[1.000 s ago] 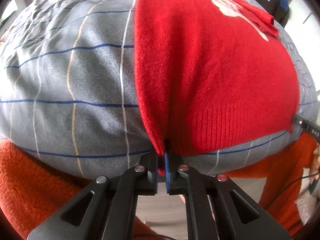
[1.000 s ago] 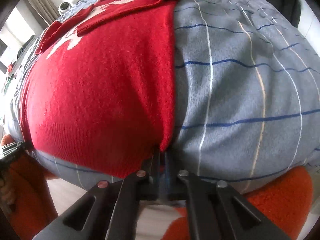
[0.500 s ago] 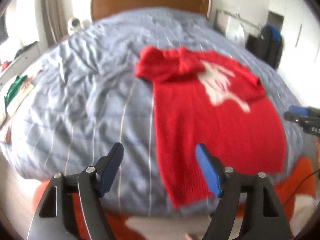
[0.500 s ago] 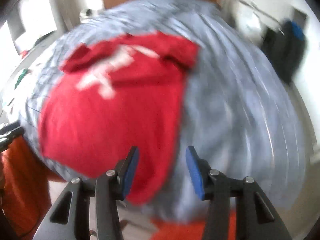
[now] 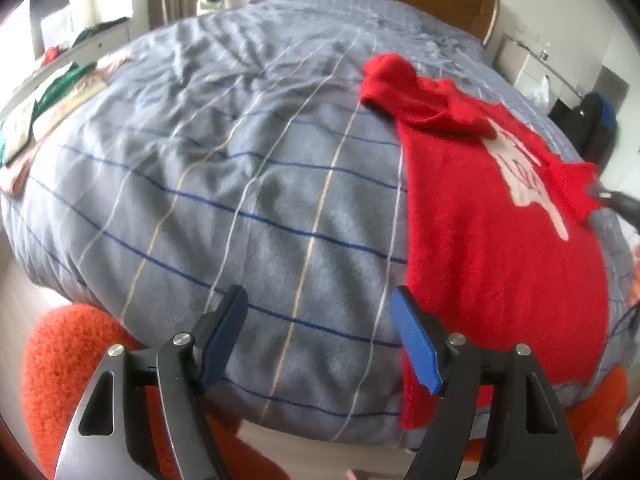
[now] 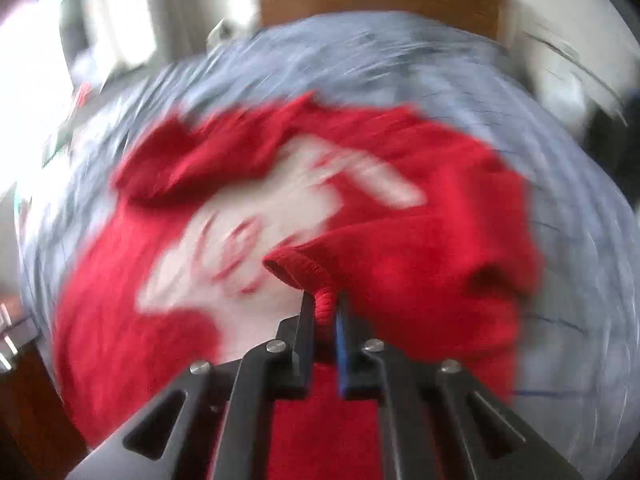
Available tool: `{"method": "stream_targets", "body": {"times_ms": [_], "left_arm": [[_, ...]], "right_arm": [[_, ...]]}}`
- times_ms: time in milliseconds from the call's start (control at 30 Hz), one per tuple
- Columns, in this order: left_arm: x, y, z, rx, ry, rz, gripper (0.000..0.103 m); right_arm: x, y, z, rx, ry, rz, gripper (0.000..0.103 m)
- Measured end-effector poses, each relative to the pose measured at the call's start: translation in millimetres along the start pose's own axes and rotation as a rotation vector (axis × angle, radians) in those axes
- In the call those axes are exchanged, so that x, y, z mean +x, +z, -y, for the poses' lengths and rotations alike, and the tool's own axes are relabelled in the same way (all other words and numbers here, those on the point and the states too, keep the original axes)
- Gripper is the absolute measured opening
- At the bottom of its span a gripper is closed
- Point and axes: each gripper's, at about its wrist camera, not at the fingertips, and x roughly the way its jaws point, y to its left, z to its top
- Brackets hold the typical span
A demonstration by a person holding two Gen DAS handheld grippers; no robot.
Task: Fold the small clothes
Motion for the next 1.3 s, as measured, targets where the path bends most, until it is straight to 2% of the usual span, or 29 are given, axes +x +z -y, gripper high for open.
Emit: {"method": "stream_targets", "body": {"times_ms": [133, 200, 300, 400, 567, 700, 867, 933, 1000, 1100, 1200, 1300], "left_arm": [[1.1, 2.1, 6.3, 0.01, -0.008, 0.003, 0.076], [0.2, 2.2, 11.9, 0.03, -0.006, 0.012, 0.076], [3.7, 1.7, 18.9, 0.055, 0.0, 0.01, 0.076], [9.1, 0.3, 24.1, 0.07, 0.013, -0.006, 0.076], [9.9, -2.1, 26.2, 0.089, 0.044, -0.002, 0.076], [9.9, -5.1, 21.3, 0.089, 0.072, -0.008, 0.076], [11.6, -4.7, 13.8, 0.061, 0.071, -0.021, 0.076], [12.2, -4.4, 14.4, 0.061, 0.069, -0.022, 0.076], [12.7, -4.5, 16.8, 0.07, 0.071, -0.02, 0.076], [13.3, -5.6, 21.2, 0.09, 0.081, -0.018, 0.076], [14.0, -6.1, 23.9, 0.103, 0.092, -0.018, 0.076], [10.4, -4.9, 25.6, 0.115, 0.099, -0.024, 0.076]], "right_arm": [[-63.1, 1.7, 111.1, 0.259, -0.093, 0.116, 0.008], [-96.6, -9.4, 172.7, 0.382, -0.18, 0.155, 0.008], [-131.2, -39.2, 246.0, 0.536, -0.29, 0.169, 0.008], [-143.4, -77.4, 290.0, 0.663, -0.31, 0.147, 0.008], [-118.9, -120.9, 312.4, 0.781, -0.248, 0.114, 0.008], [-115.8, -154.3, 330.2, 0.908, -0.166, 0.177, 0.007], [-123.4, -164.7, 343.3, 0.968, -0.079, 0.212, 0.006], [-132.9, -167.1, 343.5, 0.97, -0.1, 0.21, 0.007], [-145.4, -165.8, 340.6, 0.954, -0.158, 0.21, 0.009], [-163.4, -157.1, 333.8, 0.918, -0.212, 0.25, 0.015], [-165.2, -138.6, 321.2, 0.843, -0.159, 0.279, 0.015], [-146.7, -130.9, 314.3, 0.802, -0.072, 0.26, 0.017]]}}
